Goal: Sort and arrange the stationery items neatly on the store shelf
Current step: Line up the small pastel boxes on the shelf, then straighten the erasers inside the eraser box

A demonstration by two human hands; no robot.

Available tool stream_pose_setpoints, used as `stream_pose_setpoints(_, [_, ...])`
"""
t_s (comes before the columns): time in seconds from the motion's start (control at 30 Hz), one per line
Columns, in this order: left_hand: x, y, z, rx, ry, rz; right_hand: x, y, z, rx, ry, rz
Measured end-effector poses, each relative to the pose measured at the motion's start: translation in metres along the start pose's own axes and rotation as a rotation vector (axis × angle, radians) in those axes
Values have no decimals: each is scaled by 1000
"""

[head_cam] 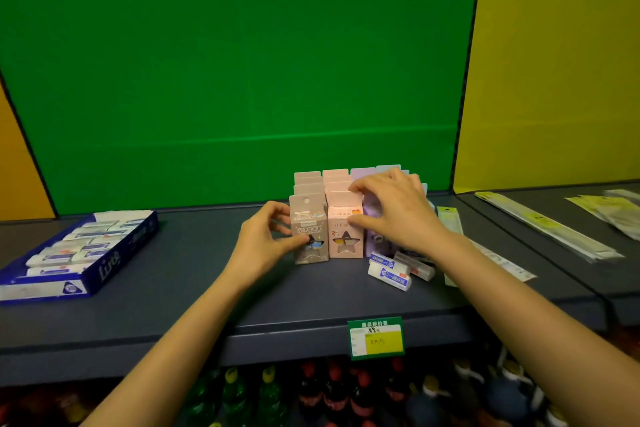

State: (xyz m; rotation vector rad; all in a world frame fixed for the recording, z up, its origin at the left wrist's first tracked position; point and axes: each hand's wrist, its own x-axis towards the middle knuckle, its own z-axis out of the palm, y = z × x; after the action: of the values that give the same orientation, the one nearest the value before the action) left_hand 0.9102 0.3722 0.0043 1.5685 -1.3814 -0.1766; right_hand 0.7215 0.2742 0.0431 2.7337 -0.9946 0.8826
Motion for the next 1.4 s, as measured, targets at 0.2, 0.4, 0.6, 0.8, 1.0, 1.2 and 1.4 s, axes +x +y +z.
stream_pose_setpoints(0.2, [7, -1, 6, 95, 40, -21, -2, 2, 3, -5, -13, -26])
stream_pose_setpoints(0.4, [-11, 7, 12, 333, 221, 203, -34, 15, -12, 176, 94, 14])
stream_pose_setpoints(0.6, [-33, 33, 41, 421, -220, 508, -69, 46, -17, 100, -159, 100])
stream_pose_setpoints(0.8, [-19, 40, 73, 549, -488, 461, -75, 55, 2, -29, -224, 97])
stream_pose_setpoints(1.0, [-12, 49, 78, 672, -638, 401, -70, 62, 2, -91, -266, 100])
stream_pose_setpoints(1.2, [-7, 58, 76, 678, -786, 299, -59, 65, -6, -11, -501, 79])
stream_pose_setpoints(1.4, [-2, 66, 73, 619, -860, 162, -47, 70, -4, 133, -679, 100])
